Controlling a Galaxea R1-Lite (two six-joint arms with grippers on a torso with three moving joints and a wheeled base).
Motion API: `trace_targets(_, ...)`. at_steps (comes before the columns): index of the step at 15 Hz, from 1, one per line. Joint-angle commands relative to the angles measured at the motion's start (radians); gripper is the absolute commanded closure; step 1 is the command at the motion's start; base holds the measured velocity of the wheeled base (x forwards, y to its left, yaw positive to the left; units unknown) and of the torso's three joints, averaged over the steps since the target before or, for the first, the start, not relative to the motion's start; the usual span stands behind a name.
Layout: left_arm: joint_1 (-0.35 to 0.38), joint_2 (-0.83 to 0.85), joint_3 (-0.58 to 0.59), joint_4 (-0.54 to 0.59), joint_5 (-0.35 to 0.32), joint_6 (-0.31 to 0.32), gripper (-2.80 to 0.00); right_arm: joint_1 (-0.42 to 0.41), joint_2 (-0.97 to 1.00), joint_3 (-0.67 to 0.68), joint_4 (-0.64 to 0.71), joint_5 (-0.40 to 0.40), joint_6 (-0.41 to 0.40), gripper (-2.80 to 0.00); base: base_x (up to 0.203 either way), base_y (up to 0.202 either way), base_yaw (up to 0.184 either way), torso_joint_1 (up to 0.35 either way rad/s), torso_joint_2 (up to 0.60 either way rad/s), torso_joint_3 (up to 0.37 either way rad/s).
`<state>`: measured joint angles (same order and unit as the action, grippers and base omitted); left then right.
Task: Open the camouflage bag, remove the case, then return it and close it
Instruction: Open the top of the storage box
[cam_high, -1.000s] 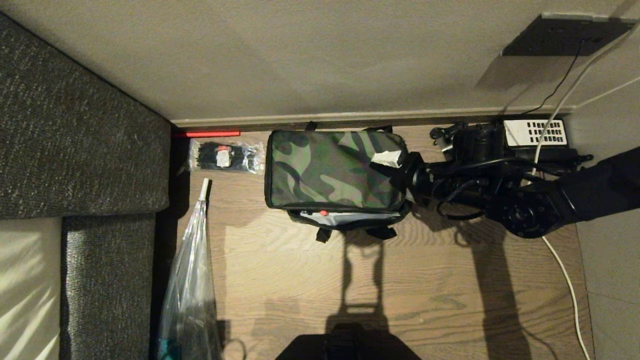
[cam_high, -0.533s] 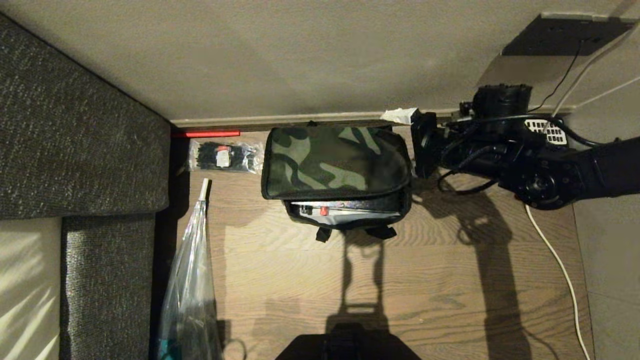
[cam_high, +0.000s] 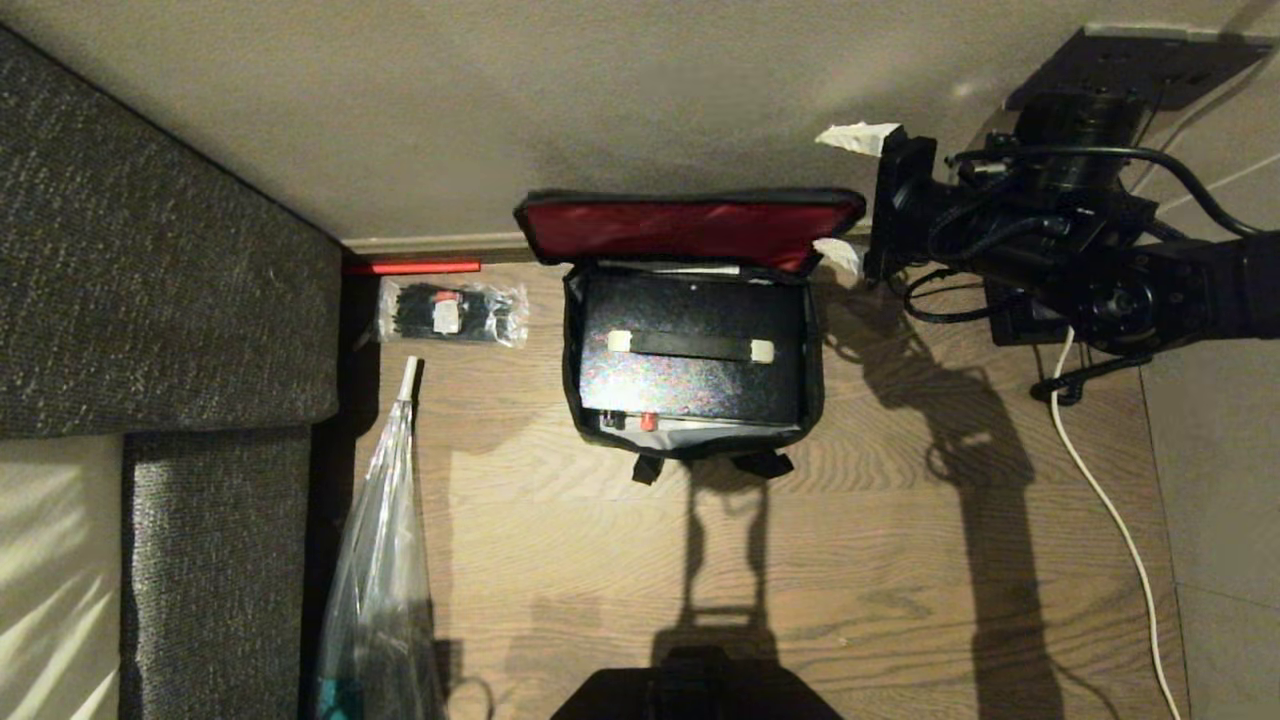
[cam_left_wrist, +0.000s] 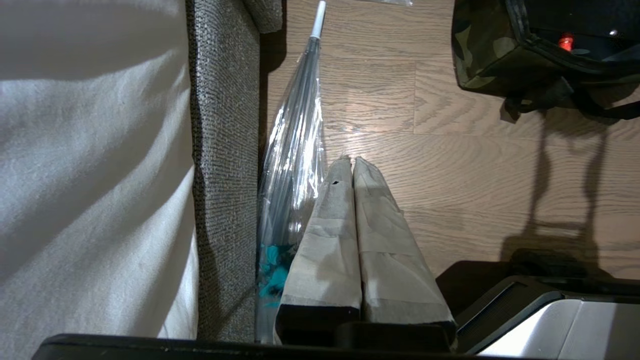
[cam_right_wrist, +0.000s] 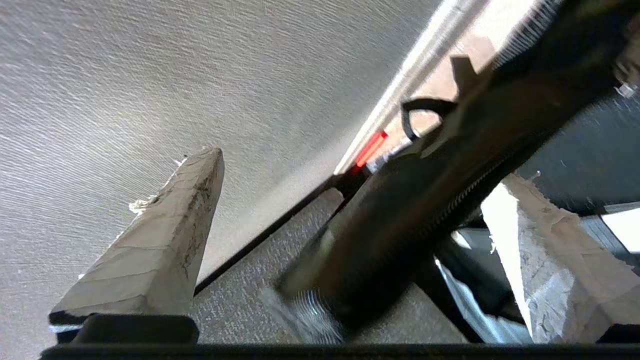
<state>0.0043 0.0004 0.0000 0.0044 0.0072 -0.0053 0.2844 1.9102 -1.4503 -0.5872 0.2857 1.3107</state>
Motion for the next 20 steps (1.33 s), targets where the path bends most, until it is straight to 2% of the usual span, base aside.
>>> trace_targets(1,0.000,-0.002,0.003,0.000,0.000,-0.001,0.00,-0.014,0.000,-0.009,-0.032,0.001,0.000,-2.80,0.000,0.000,0.000,0.000,0.00,0.000)
trace_targets(4,0.000,-0.002,0.003,0.000,0.000,-0.001,0.00,-0.021,0.006,0.036,-0.158,-0.002,-0.040,-2.80,0.000,0.000,0.000,0.000,0.00,0.000)
trace_targets(6,0.000,-0.002,0.003,0.000,0.000,-0.001,0.00,-0.021,0.006,0.036,-0.158,-0.002,-0.041,-2.80,0.000,0.000,0.000,0.000,0.00,0.000)
trace_targets(9,0.000,-0.001,0.003,0.000,0.000,-0.001,0.00,-0.023,0.010,0.133,-0.235,0.003,-0.162,-2.80,0.000,0.000,0.000,0.000,0.00,0.000)
trace_targets(14,0.000,-0.002,0.003,0.000,0.000,-0.001,0.00,-0.032,-0.049,0.268,-0.329,0.017,-0.182,-2.80,0.000,0.000,0.000,0.000,0.00,0.000)
trace_targets(15,0.000,-0.001,0.003,0.000,0.000,-0.001,0.00,-0.037,-0.058,0.308,-0.390,0.023,-0.182,0.00,0.000,0.000,0.000,0.000,0.00,0.000)
trace_targets(17,0.000,0.000,0.003,0.000,0.000,-0.001,0.00,-0.039,-0.038,0.316,-0.495,0.029,-0.187,0.00,0.000,0.000,0.000,0.000,0.00,0.000)
trace_targets(20,0.000,0.000,0.003,0.000,0.000,-0.001,0.00,-0.043,-0.028,0.300,-0.482,0.039,-0.172,0.00,0.000,0.000,0.000,0.000,0.00,0.000)
